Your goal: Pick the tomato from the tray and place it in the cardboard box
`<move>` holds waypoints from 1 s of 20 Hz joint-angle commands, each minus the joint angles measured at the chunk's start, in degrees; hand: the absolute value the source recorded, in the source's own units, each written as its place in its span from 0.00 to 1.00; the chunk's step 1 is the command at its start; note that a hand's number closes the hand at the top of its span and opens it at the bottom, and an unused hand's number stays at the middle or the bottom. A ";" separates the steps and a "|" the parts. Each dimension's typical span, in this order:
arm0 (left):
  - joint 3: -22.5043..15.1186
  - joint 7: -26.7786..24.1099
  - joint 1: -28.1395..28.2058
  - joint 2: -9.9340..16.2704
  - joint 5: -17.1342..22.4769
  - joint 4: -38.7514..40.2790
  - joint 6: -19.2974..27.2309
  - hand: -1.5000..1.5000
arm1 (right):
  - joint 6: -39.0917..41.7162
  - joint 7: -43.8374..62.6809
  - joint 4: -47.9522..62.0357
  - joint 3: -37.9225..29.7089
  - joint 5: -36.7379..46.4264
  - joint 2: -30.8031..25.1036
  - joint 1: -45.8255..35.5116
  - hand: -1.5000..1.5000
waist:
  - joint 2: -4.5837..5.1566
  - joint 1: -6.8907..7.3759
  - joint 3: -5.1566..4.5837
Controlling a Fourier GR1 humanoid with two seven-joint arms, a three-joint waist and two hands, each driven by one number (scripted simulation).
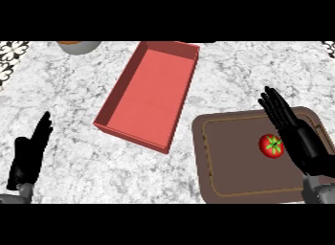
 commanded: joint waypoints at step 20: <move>-10.66 -0.38 -9.82 -4.92 -1.77 -11.66 -11.27 0.50 | -28.93 21.79 -16.45 5.31 56.39 -19.53 20.54 0.00 | -0.61 -3.14 -1.64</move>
